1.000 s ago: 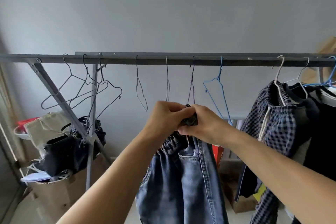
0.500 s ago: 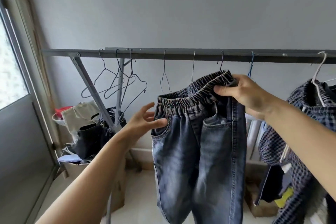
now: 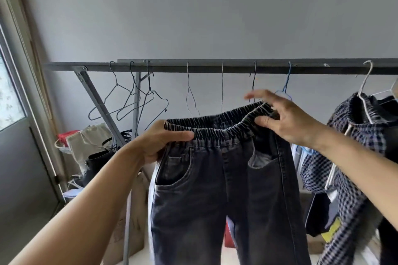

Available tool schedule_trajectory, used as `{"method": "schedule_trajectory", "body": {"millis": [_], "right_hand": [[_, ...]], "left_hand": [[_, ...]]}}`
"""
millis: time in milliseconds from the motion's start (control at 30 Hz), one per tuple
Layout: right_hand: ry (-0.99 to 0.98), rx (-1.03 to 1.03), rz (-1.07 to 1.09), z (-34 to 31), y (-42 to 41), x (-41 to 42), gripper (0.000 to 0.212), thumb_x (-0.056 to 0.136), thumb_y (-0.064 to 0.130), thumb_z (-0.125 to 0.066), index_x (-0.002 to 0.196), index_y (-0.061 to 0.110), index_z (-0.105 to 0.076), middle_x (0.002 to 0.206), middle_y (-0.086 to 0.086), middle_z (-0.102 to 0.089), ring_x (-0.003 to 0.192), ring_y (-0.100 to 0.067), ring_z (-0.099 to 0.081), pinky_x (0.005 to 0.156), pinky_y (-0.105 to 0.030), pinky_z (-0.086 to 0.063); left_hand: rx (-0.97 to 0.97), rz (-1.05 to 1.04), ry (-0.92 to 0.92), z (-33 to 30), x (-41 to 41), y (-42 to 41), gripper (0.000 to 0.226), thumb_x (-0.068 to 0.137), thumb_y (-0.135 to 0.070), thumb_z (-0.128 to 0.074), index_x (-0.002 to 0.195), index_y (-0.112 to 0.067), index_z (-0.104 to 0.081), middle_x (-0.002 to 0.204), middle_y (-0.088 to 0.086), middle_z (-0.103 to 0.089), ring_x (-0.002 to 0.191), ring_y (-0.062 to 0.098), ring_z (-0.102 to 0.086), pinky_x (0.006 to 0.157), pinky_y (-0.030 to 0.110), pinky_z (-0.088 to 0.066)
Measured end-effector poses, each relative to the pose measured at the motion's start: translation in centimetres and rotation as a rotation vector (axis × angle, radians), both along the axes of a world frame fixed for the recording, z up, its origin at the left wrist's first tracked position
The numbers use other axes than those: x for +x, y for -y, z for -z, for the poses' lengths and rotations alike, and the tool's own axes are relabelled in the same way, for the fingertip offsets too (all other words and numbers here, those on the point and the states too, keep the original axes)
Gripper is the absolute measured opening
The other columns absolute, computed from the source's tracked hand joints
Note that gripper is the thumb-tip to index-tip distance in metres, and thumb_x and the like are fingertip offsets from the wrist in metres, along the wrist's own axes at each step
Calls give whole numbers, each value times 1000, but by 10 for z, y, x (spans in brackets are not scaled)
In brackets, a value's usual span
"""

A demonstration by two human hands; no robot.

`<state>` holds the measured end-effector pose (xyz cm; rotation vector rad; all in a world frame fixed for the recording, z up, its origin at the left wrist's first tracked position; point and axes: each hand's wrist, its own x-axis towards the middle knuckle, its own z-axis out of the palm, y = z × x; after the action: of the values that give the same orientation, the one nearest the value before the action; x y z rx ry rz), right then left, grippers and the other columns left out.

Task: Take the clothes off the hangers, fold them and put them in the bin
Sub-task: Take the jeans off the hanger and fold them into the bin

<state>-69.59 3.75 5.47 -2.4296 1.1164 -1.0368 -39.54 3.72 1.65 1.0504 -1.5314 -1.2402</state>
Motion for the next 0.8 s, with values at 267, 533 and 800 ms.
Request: {"method": "schedule_trajectory", "body": {"millis": [267,533,800], "right_hand": [[-378,93,146,9,10,-2,21,94,23,-62,85,32,-46,88,4,-55,73,-9,-47,65,-25,-36],[212,312,167,29,19,21,16,86,9,-62,73,11,-52,62,-2,-47,58,-14,-44,56,-28,-36],[82,233,119,19,23,56,28,86,26,-72,75,16,-49,66,0,-50,59,-13,-48,57,-26,-39]], "left_hand": [[-88,-123,298,-14,5,-4,31,62,-20,-87,76,0,-67,65,10,-69,57,20,-65,54,26,-53],[-209,-377,432,-8,10,-2,46,59,-38,-92,88,-9,-71,79,7,-73,69,9,-62,83,36,-52],[-332,-323,1020,1,-10,2,71,69,-63,-75,128,-31,-53,113,-10,-66,96,13,-62,87,34,-50]]}}
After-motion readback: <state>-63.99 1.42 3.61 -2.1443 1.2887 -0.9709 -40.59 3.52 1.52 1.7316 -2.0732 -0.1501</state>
